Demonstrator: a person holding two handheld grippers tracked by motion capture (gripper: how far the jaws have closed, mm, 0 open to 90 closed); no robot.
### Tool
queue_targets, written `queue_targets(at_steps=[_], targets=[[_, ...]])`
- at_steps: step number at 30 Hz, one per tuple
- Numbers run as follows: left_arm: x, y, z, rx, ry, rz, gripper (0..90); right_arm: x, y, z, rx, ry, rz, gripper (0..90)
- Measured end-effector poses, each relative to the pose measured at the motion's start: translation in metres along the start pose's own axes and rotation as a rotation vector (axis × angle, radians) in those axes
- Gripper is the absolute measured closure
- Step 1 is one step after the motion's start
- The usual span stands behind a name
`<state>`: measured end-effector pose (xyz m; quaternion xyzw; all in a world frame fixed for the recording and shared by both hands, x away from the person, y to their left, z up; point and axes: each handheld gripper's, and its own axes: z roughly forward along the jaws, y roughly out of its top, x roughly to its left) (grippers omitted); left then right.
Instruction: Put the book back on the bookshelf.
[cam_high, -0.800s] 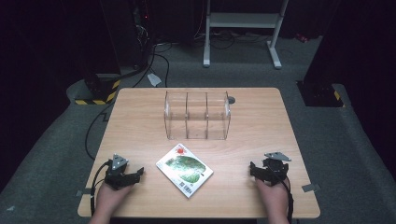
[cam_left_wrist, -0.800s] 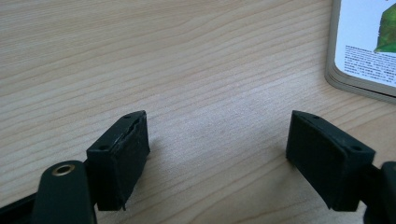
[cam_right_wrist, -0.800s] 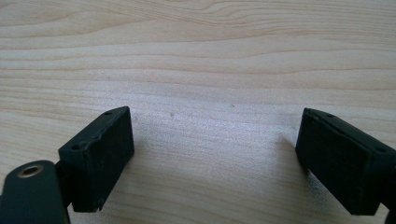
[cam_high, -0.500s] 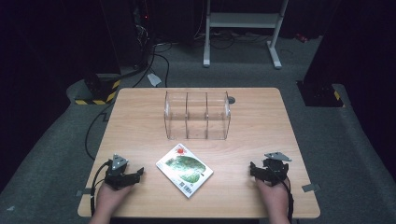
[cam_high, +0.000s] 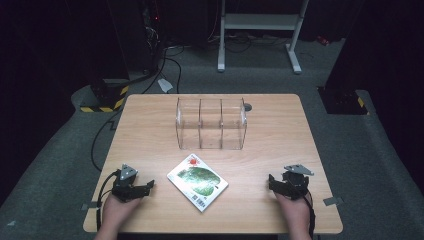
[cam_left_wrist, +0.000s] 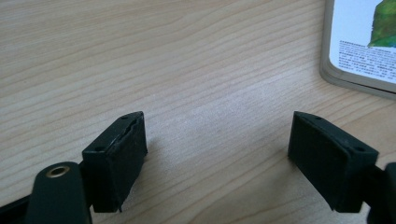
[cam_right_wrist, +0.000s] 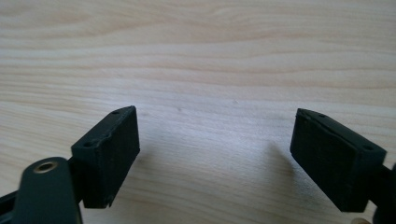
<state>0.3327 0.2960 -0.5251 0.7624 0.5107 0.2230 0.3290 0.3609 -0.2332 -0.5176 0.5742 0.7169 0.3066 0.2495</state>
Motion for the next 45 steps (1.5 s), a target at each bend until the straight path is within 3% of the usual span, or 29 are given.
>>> queue_targets(at_steps=[3, 5, 7, 8, 16, 21, 25, 32, 34, 40, 45], targets=[[0.0, 0.003, -0.003, -0.024, -0.006, -0.009, 21.3, 0.004, -0.001, -0.008, -0.033, 0.014, -0.003, 21.4], [-0.002, 0.008, -0.005, -0.043, -0.016, -0.008, 21.6, 0.01, -0.002, -0.015, -0.053, 0.053, -0.001, 24.4], [-0.003, 0.01, -0.005, -0.05, -0.03, -0.015, 22.6, 0.013, -0.003, -0.017, -0.061, 0.061, -0.01, 26.5], [-0.004, 0.012, -0.005, -0.062, -0.056, -0.032, 22.8, 0.019, -0.004, -0.022, -0.079, 0.086, -0.012, 29.1], [-0.017, 0.025, 0.0, -0.089, -0.109, -0.007, 22.8, 0.036, -0.002, -0.035, -0.102, 0.105, -0.039, 29.5], [-0.027, 0.031, 0.005, -0.094, -0.141, 0.014, 23.0, 0.053, -0.007, -0.037, -0.087, 0.151, -0.056, 31.1], [-0.038, 0.035, 0.014, -0.092, -0.18, 0.028, 24.5, 0.071, -0.009, -0.038, -0.077, 0.195, -0.098, 34.5], [-0.048, 0.038, 0.025, -0.083, -0.214, 0.038, 25.5, 0.095, -0.013, -0.038, -0.067, 0.212, -0.141, 34.5], [-0.053, 0.04, 0.031, -0.069, -0.225, 0.042, 26.8, 0.105, -0.015, -0.036, -0.058, 0.239, -0.14, 36.0], [-0.06, 0.043, 0.037, -0.052, -0.233, 0.06, 26.9, 0.118, -0.018, -0.034, -0.041, 0.26, -0.145, 38.3], [-0.063, 0.043, 0.039, -0.048, -0.238, 0.065, 27.4, 0.133, -0.02, -0.03, -0.018, 0.278, -0.179, 38.1]])
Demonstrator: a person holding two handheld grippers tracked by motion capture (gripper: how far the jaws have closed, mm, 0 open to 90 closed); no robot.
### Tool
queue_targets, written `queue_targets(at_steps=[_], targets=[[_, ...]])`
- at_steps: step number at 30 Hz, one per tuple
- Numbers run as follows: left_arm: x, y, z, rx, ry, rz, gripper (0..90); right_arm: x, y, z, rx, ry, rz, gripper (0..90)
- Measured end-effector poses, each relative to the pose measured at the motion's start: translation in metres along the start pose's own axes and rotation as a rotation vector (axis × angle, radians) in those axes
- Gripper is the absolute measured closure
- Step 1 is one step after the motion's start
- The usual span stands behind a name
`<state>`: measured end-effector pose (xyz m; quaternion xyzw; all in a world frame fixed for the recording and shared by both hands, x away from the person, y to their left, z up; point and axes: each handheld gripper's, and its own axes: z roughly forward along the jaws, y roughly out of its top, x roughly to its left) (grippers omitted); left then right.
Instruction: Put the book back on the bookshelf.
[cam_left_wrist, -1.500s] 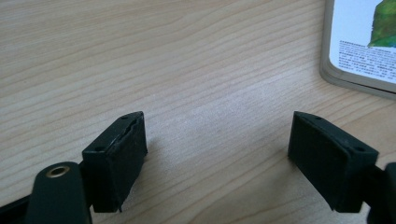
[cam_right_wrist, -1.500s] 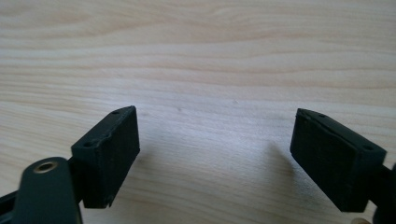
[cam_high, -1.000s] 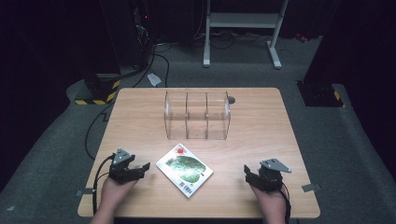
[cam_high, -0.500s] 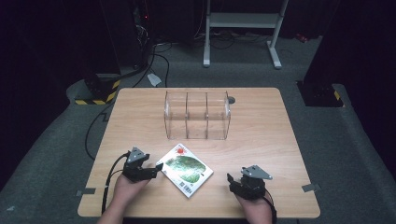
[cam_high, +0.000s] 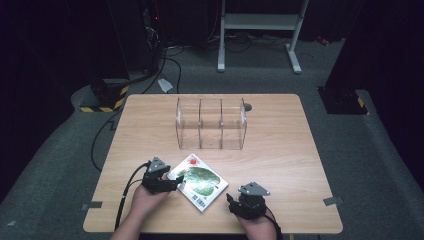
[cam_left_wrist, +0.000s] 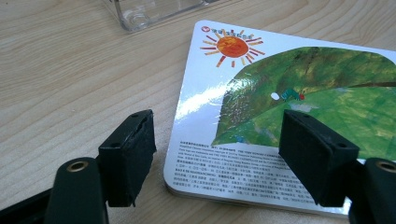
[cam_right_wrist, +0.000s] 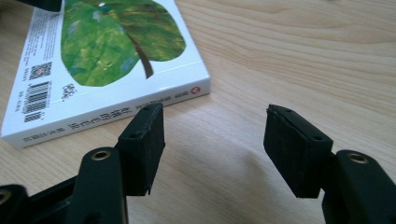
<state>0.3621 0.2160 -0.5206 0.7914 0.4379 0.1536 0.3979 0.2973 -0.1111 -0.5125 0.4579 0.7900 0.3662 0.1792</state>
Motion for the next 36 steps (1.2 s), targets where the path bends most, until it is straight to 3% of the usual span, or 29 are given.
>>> queue_targets(at_steps=[17, 19, 32, 36], targets=[[-0.002, -0.001, 0.003, 0.001, -0.023, -0.018, 27.7, 0.019, 0.0, 0.011, 0.028, 0.033, -0.057, 39.4], [-0.003, -0.001, 0.003, 0.002, -0.026, -0.022, 27.8, 0.024, 0.001, 0.016, 0.045, 0.048, -0.081, 38.7], [-0.004, -0.004, 0.001, 0.001, -0.03, -0.019, 27.3, 0.025, 0.003, 0.02, 0.043, 0.041, -0.106, 38.1], [-0.005, -0.006, -0.002, 0.008, -0.034, -0.018, 27.2, 0.022, 0.005, 0.021, 0.049, 0.038, -0.09, 38.0]])
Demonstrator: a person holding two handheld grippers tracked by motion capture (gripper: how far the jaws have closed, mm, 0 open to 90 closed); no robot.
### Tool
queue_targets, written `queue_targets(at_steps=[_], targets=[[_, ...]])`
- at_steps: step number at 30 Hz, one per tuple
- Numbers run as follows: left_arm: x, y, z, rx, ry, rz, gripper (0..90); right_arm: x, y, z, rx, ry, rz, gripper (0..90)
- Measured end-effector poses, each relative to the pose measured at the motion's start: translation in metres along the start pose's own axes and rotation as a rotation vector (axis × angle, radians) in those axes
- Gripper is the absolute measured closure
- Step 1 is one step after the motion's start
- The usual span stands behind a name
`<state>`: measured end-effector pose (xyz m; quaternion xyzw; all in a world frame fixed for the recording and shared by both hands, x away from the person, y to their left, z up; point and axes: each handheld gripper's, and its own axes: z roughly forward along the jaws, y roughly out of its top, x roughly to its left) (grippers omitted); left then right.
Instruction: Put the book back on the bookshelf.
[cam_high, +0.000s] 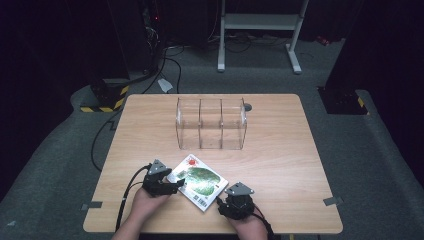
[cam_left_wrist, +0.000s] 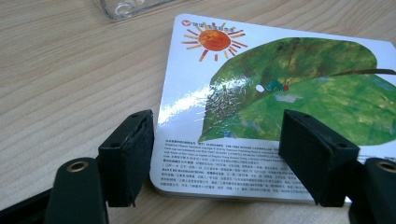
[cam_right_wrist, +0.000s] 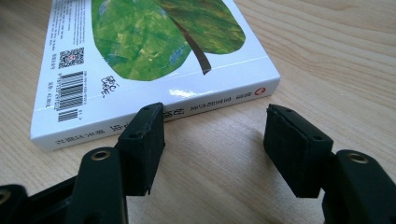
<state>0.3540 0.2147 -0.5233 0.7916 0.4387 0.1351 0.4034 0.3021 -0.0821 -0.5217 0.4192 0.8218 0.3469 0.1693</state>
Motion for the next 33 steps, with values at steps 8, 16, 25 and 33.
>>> queue_targets(at_steps=[8, 16, 25, 33], targets=[[-0.007, -0.009, -0.009, 0.007, -0.027, 0.014, 26.6, -0.012, 0.005, 0.002, 0.001, -0.039, 0.019, 37.2], [-0.013, -0.017, -0.016, 0.015, -0.054, 0.034, 26.4, -0.025, 0.008, 0.006, -0.001, -0.066, 0.034, 38.7], [-0.016, -0.023, -0.021, 0.002, -0.051, 0.042, 31.0, -0.028, 0.012, 0.001, -0.028, -0.075, 0.021, 38.7], [-0.01, -0.016, -0.022, -0.079, -0.008, -0.019, 32.1, -0.005, 0.008, -0.008, -0.061, 0.023, -0.021, 27.9]])
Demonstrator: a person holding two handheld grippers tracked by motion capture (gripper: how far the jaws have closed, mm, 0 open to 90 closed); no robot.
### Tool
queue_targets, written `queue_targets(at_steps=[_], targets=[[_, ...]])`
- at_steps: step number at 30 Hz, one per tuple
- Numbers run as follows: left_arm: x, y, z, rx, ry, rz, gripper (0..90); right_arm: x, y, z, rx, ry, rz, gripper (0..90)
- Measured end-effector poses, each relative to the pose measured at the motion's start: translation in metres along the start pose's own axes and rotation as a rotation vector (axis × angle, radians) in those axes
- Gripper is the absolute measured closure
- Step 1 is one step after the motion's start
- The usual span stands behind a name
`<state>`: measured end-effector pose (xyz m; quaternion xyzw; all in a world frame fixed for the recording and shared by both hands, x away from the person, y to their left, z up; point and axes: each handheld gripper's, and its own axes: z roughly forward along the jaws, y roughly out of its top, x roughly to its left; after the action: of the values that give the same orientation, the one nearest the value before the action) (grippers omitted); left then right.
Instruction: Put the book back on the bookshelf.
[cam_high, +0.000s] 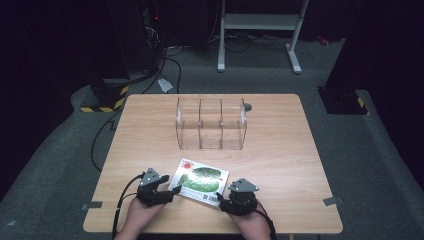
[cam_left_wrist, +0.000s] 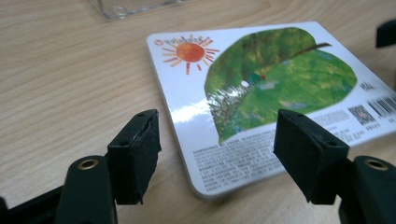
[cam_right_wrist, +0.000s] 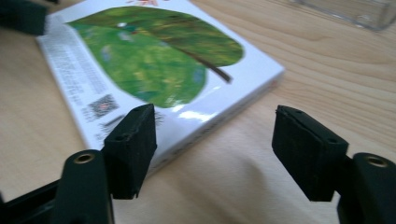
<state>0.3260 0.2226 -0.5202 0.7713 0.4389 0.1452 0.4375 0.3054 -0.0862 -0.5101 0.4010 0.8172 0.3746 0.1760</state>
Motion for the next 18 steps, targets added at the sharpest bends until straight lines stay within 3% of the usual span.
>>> queue_targets(at_steps=[4, 8, 18], targets=[[-0.001, 0.003, 0.008, 0.004, 0.012, -0.029, 33.8, 0.012, -0.003, 0.001, 0.024, 0.026, -0.019, 25.3], [-0.002, 0.005, 0.015, 0.027, 0.018, -0.027, 34.0, 0.016, -0.006, -0.001, 0.026, 0.037, -0.023, 25.1], [-0.007, 0.001, 0.011, 0.065, -0.009, 0.003, 36.6, 0.013, -0.012, 0.0, 0.06, 0.024, -0.038, 25.2]])
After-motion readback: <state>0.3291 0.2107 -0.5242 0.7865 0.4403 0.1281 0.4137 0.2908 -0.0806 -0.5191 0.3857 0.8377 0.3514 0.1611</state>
